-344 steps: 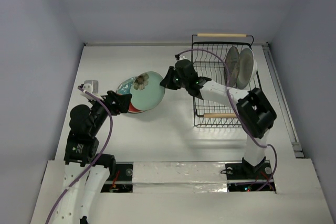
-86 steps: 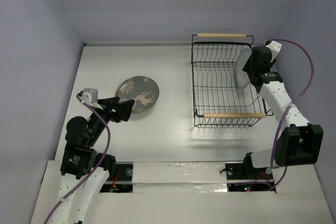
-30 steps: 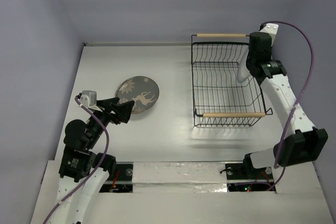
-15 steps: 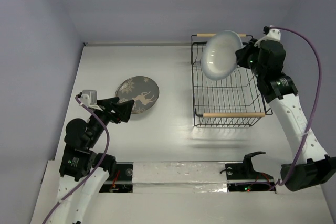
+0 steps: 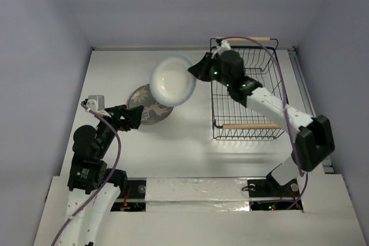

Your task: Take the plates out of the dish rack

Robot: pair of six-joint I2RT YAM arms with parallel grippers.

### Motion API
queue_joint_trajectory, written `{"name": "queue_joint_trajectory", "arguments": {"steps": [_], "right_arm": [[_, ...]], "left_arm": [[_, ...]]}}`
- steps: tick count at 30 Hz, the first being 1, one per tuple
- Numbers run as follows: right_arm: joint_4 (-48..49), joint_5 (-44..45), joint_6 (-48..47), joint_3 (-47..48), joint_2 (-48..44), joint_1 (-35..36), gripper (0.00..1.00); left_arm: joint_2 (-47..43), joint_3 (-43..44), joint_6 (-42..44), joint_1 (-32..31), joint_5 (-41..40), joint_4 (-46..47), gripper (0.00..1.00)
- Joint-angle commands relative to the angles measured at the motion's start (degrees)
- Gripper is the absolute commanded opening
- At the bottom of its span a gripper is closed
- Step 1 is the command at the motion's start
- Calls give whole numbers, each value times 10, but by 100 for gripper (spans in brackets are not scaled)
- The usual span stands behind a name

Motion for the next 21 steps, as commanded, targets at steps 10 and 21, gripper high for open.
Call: {"name": "queue_joint_trajectory", "arguments": {"steps": [10, 21], "right_arm": [[305, -36, 190, 39, 172, 96, 0], [340, 8, 251, 26, 248, 108, 0]], "left_arm": [[32, 2, 8, 37, 11, 22, 75], [42, 1, 8, 47, 18, 25, 75]]}}
